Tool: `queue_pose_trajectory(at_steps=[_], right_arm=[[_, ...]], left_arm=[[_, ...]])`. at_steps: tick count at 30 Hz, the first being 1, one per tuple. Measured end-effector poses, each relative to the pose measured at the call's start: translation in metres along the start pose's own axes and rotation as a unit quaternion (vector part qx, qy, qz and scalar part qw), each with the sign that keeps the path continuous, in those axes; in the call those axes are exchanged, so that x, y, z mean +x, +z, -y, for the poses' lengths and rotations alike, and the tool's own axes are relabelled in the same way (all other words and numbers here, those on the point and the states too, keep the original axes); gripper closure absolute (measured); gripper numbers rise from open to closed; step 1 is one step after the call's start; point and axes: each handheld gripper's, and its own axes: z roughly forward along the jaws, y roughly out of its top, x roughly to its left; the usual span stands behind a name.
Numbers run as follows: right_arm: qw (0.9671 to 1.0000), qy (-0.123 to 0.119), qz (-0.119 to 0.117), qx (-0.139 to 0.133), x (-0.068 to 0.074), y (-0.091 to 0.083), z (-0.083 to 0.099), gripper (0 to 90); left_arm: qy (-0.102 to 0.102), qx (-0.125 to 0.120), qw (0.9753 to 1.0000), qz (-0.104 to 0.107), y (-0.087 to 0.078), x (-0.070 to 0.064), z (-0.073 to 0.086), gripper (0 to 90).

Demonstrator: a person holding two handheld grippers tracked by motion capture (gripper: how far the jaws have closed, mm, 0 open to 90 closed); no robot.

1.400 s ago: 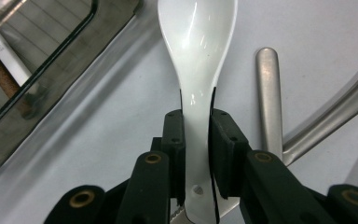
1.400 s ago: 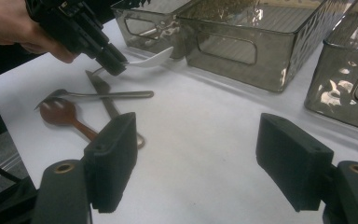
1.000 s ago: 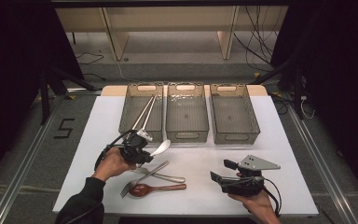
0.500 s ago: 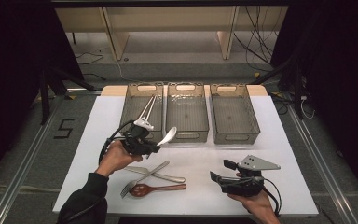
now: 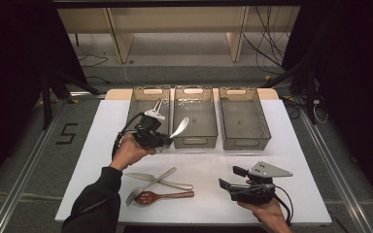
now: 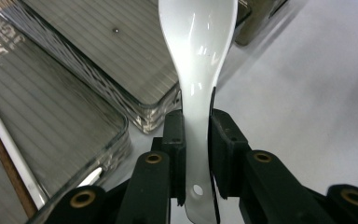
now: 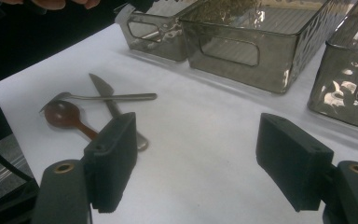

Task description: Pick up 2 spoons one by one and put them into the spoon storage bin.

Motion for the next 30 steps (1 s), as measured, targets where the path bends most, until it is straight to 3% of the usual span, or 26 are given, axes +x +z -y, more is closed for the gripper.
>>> queue_pose_trajectory(at_steps=[17, 30], right_arm=[[1.0000, 0.001, -0.004, -0.002, 0.000, -0.001, 0.000, 30.0], [1.0000, 0.001, -0.005, -0.001, 0.001, 0.000, 0.000, 30.0]], left_arm=[[-0.015, -0.022, 0.9996, -0.012, 0.018, 0.011, -0.040, 76.7], [-0.022, -0.034, 0.9988, -0.027, 0.028, 0.016, -0.057, 76.7]])
